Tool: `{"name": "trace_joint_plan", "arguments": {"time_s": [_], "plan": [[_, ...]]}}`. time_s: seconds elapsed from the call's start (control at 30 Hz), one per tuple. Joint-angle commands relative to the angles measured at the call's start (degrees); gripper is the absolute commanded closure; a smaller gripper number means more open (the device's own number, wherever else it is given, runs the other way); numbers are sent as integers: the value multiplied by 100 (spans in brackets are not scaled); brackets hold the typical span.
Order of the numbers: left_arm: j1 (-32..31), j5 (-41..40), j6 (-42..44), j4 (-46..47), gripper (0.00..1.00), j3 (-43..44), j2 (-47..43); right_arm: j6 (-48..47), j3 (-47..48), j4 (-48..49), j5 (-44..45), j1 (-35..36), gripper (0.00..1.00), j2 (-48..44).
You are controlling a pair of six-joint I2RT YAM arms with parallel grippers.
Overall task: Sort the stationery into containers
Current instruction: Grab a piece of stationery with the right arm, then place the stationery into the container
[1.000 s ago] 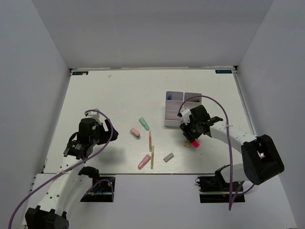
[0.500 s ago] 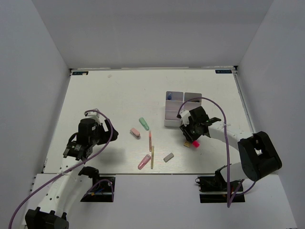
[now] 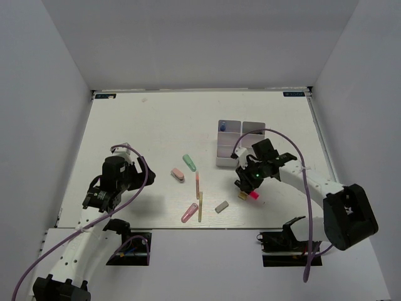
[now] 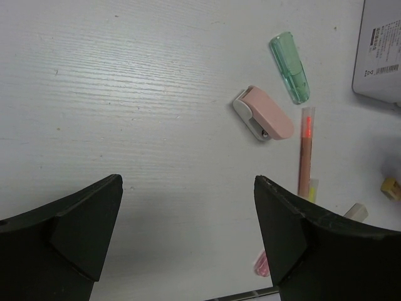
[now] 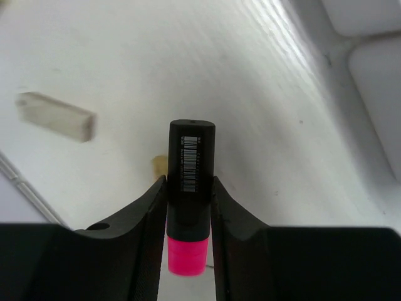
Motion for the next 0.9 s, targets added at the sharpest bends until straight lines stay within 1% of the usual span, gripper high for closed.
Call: {"name": "trace_joint_plan", "arguments": {"time_s": [0.0, 0.1, 0.17, 0.2, 0.23, 0.27, 0.3, 0.33, 0.37, 0.4, 0.43, 0.47, 0.5, 0.57, 0.6, 0.67, 0.73, 0.77, 0.8, 0.87], "plan": [[45, 106, 62, 72, 3, -71, 0, -201, 638, -570, -1051, 37, 100, -422], [36, 132, 80, 99, 3, -71, 36, -218, 1164, -790, -1184, 38, 100, -598], [45, 150, 80, 99, 3, -80, 36, -236, 1316, -747, -1097, 11, 100, -633], [45, 159, 80, 116, 3, -97, 18, -253, 1516, -686, -913, 11, 100, -668], [45, 167, 97, 116, 3, -97, 9, -271, 1571, -311, -668, 11, 100, -677], [45, 185, 98, 160, 3, -123, -8, -280, 1589, -133, -517, -6, 100, -686], [37, 176, 98, 178, 3, -123, -26, -254, 1589, 77, -142, 2, 100, -712], [36, 185, 98, 187, 3, -132, -17, -245, 1563, 767, 297, -6, 100, -712], [36, 202, 98, 204, 3, -158, -26, -245, 1597, 965, 510, 2, 100, -695], [45, 211, 106, 213, 3, -159, -17, -227, 1650, 1124, 1104, -15, 100, -529], [45, 220, 124, 204, 3, -159, 0, -175, 1816, 1430, 1275, -6, 100, -441], [37, 246, 115, 213, 3, -167, 18, -192, 1922, 1538, 1399, -32, 100, -362], [45, 247, 133, 230, 3, -159, 18, -209, 1957, 1800, 1765, -33, 100, -187], [45, 273, 124, 239, 3, -176, 9, -280, 1993, 2362, 2040, -33, 100, -97], [45, 290, 150, 257, 3, -176, 18, -297, 2002, 2495, 2398, 54, 100, -1], [36, 308, 142, 266, 3, -176, 9, -324, 2046, 3100, 2690, -33, 100, 139], [37, 308, 150, 283, 3, -203, 18, -394, 2072, 3330, 2997, -33, 100, 316], [36, 308, 159, 301, 3, -203, 36, -429, 1994, 3845, 3061, -50, 100, 377], [45, 317, 168, 292, 3, -211, 44, -447, 1889, 4033, 3105, -50, 100, 447], [36, 326, 177, 301, 3, -203, 71, -551, 1574, 4787, 3132, -94, 100, 439]]}}
